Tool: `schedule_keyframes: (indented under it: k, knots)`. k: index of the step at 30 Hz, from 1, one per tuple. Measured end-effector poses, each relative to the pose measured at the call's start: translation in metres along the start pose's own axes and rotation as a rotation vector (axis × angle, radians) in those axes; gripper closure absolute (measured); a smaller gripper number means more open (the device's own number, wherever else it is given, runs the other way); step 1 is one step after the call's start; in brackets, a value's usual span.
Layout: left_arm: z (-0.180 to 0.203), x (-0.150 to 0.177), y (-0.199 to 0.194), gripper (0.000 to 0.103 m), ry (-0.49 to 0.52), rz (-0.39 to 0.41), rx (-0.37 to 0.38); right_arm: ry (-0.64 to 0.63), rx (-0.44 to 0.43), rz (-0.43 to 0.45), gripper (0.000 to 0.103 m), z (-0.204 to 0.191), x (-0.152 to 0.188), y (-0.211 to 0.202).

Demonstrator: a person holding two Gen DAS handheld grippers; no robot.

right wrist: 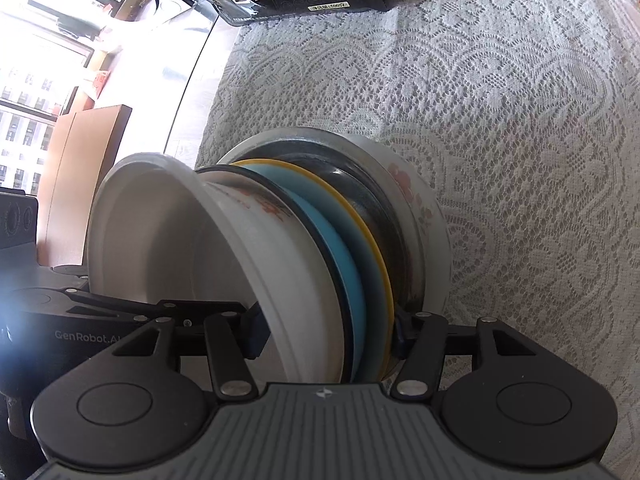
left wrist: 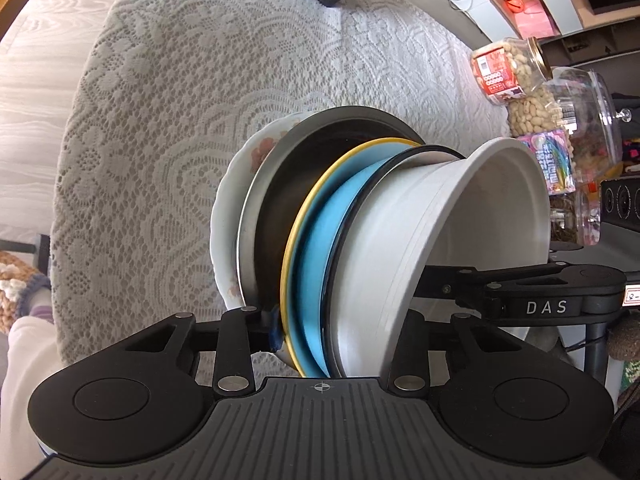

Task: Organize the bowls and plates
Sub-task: 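Carry the nested bowls with both tools onto the steel bowl stack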

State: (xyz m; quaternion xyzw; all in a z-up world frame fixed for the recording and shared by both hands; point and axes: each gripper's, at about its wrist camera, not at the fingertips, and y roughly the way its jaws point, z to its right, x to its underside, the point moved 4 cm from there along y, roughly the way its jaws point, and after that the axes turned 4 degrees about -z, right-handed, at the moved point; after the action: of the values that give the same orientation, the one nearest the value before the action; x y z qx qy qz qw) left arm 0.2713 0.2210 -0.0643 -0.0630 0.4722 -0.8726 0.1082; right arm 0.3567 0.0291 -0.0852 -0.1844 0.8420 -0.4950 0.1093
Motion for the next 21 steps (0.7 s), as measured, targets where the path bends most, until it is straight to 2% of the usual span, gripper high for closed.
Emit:
schedule_keyframes:
  k: [5, 8, 13, 16, 21]
  knots:
    - [-0.007, -0.001, -0.001, 0.071, -0.028, -0.012, 0.032, -0.002, 0.005, 0.014, 0.050, 0.001, 0.000, -0.005]
    - [-0.007, -0.002, -0.002, 0.071, -0.027, -0.003, 0.023, -0.015, 0.010, 0.029, 0.050, 0.000, 0.002, -0.011]
    - [0.004, 0.001, -0.006, 0.069, 0.048, 0.052, -0.054, -0.025, 0.014, 0.042, 0.052, 0.002, 0.003, -0.014]
    - [0.013, 0.004, -0.009, 0.071, 0.094, 0.087, -0.111, -0.026, 0.025, 0.059, 0.056, 0.004, 0.002, -0.011]
    - [0.019, 0.005, -0.012, 0.071, 0.116, 0.107, -0.165, -0.043, 0.047, 0.080, 0.056, 0.002, 0.000, -0.005]
